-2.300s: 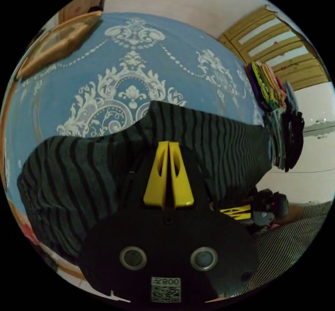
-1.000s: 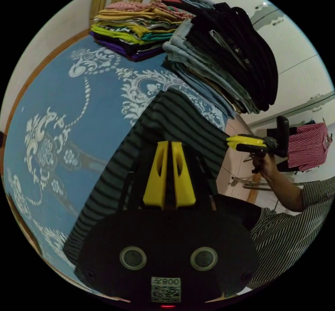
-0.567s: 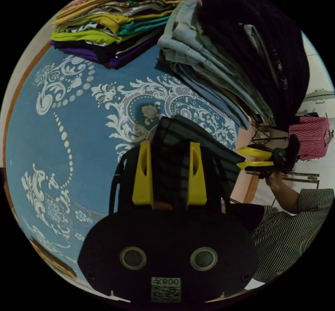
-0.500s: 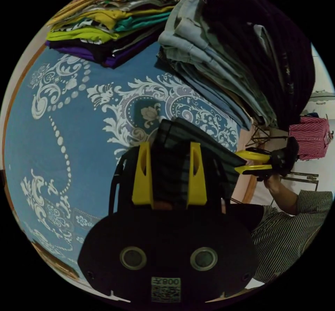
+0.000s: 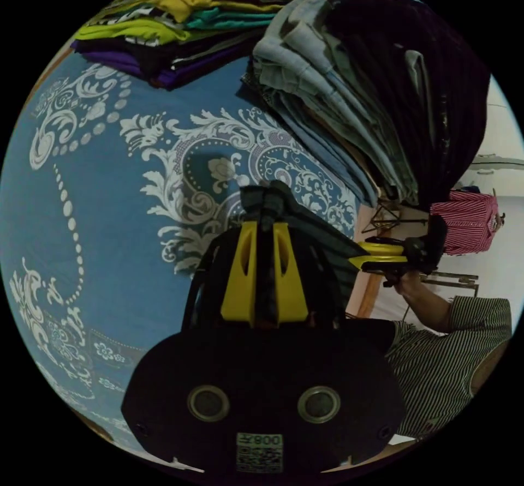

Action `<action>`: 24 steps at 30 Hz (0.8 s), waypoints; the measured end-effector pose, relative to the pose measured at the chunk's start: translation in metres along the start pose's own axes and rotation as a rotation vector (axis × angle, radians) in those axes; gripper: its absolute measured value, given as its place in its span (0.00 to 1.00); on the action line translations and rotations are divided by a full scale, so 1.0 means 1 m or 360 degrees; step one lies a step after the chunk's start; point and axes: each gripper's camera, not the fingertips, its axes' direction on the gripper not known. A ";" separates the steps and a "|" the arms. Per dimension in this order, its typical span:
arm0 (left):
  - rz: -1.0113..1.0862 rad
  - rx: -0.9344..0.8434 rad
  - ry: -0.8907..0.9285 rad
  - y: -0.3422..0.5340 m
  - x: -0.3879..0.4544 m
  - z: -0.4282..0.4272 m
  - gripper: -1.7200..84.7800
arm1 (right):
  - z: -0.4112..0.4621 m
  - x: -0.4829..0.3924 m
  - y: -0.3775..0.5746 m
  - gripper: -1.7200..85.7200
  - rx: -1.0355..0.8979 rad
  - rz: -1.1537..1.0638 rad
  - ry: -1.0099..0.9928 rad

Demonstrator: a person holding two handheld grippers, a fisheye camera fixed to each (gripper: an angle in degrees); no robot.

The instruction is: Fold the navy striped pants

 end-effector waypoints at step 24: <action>0.0162 0.0524 -0.0096 0.338 -0.037 -0.191 0.05 | -0.013 -0.259 0.107 0.07 0.0044 -0.0914 -0.0618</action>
